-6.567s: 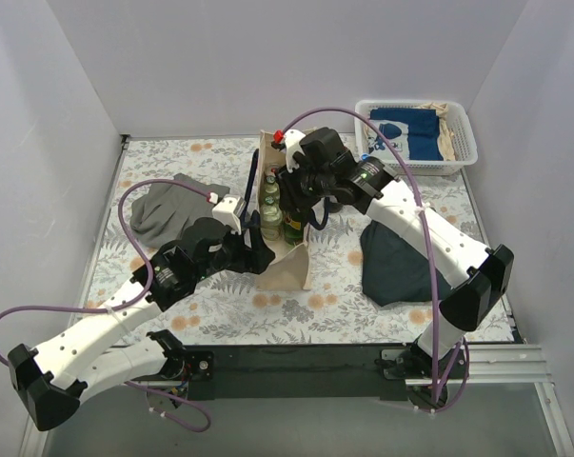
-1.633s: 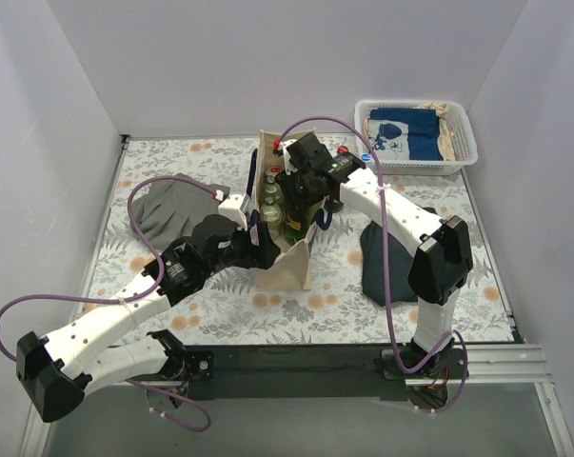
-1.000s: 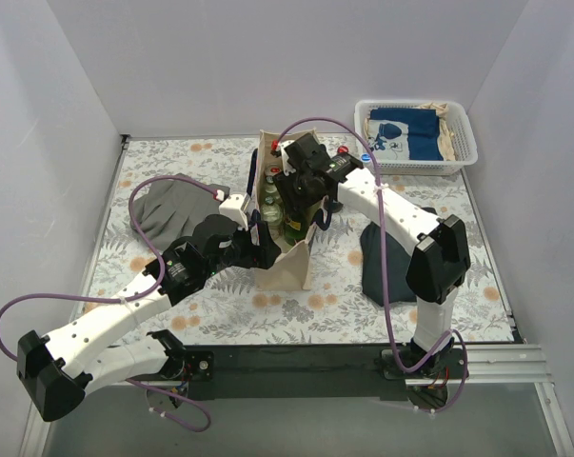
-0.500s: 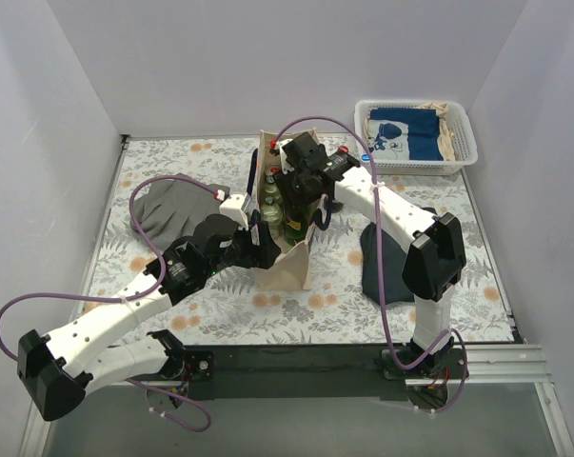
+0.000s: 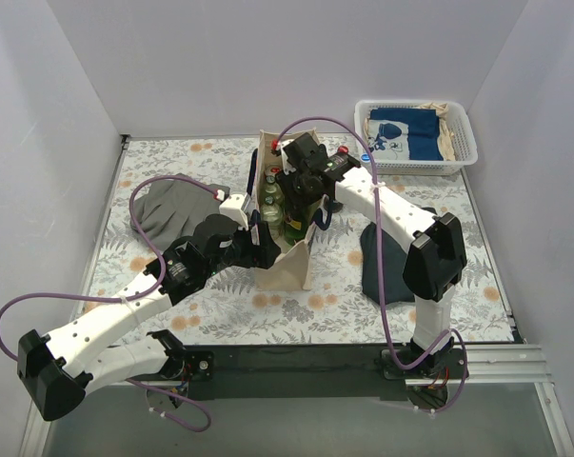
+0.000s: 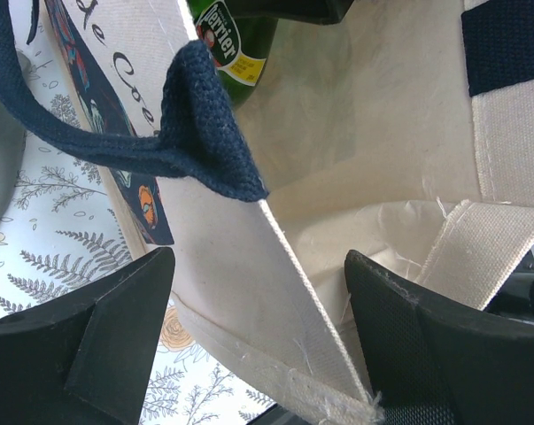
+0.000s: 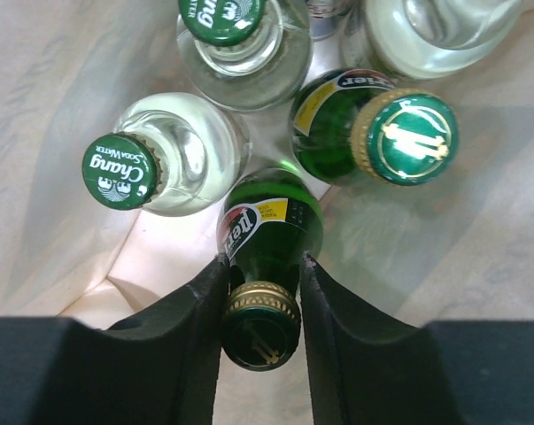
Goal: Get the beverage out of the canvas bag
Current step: Take out the drink from the canvas bag.
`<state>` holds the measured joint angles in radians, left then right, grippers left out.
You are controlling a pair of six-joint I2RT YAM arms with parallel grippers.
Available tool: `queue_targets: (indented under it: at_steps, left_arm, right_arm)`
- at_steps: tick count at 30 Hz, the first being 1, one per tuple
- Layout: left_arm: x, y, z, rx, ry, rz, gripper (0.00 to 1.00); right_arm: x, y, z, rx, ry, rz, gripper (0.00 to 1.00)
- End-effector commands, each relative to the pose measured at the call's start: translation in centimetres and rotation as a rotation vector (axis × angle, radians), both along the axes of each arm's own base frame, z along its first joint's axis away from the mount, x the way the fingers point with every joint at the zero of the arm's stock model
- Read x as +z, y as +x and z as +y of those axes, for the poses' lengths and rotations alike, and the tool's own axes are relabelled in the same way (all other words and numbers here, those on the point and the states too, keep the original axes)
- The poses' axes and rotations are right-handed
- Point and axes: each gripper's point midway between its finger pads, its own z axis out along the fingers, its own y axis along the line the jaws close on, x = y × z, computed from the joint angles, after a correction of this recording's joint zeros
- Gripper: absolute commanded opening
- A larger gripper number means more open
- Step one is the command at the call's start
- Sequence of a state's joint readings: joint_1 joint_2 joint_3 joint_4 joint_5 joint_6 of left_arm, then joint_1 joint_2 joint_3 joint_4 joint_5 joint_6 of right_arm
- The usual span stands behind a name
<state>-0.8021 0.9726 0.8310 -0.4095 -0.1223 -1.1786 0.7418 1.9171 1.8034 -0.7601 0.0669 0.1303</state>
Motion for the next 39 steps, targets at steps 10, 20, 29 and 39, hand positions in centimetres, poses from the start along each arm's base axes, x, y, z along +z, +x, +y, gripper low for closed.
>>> queue_targets:
  at_steps: [10,20,29,39]
  left_arm:
    - [-1.3,-0.2,1.0,0.006,0.075,0.012,0.76]
    - [-1.3,-0.3,1.1,0.005,0.072,0.008,0.76]
    - [-1.5,-0.7,1.0,-0.021,0.074,0.011,0.76]
    - [-0.9,-0.5,0.8,-0.017,0.065,0.002,0.76]
  right_arm:
    - [2.0,-0.5,-0.2,-0.001,0.028,-0.022,0.21]
    - [6.3,0.7,1.0,0.007,0.105,-0.111,0.01]
    - [8.9,0.8,0.9,0.007,0.140,-0.160,0.01]
    - [10.6,0.8,1.0,0.013,0.169,-0.184,0.01]
